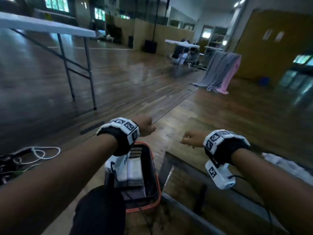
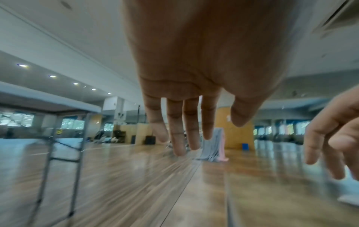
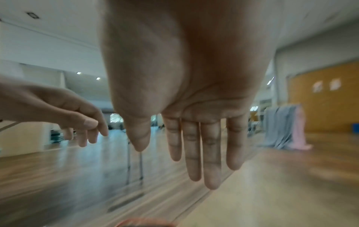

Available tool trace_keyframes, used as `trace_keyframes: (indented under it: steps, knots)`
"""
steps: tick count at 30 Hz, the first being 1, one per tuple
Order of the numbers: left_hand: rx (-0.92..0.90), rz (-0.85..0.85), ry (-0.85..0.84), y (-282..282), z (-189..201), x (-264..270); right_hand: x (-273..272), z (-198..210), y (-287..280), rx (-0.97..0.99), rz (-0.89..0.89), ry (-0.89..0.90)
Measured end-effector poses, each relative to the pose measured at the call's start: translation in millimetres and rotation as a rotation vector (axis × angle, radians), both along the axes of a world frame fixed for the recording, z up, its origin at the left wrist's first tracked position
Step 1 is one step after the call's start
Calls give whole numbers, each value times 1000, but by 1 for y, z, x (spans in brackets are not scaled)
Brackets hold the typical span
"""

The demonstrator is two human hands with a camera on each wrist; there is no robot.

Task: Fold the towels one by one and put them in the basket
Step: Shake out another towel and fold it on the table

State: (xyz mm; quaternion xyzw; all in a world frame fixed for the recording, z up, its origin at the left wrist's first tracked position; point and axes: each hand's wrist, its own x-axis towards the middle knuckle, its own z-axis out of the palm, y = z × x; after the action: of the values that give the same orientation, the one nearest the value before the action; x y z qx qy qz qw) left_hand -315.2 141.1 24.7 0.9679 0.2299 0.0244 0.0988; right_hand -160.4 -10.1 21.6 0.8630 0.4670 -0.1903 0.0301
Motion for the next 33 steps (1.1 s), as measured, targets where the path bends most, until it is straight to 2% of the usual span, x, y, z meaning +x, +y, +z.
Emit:
trace_keyframes:
  steps: [3,6,9,13,18,25,29,31,33]
  knots:
    - [74,-106,-38,-45,46,21,13,49,-56,49,-97,-77]
    - [102,-209,-67,-89,73,44,27,80,-112,86,-186,-174]
    - [153,-316,-71,-130,82,72,38,94,-169,59,-258,-237]
    - [268,-442,-43,-171,80,113,53,93,-238,74,-381,-222]
    - [241,-573,-3,-215,55,171,86,61,-308,73,-535,-243]
    - [154,-783,174,-277,-32,256,143,-27,-362,74,-751,-125]
    - [108,-874,196,-310,-88,304,174,-80,-368,165,-770,-73]
    - [86,-858,198,-323,-111,327,190,-103,-365,194,-755,-89]
    - [55,-801,201,-332,-126,344,203,-120,-359,183,-700,-180]
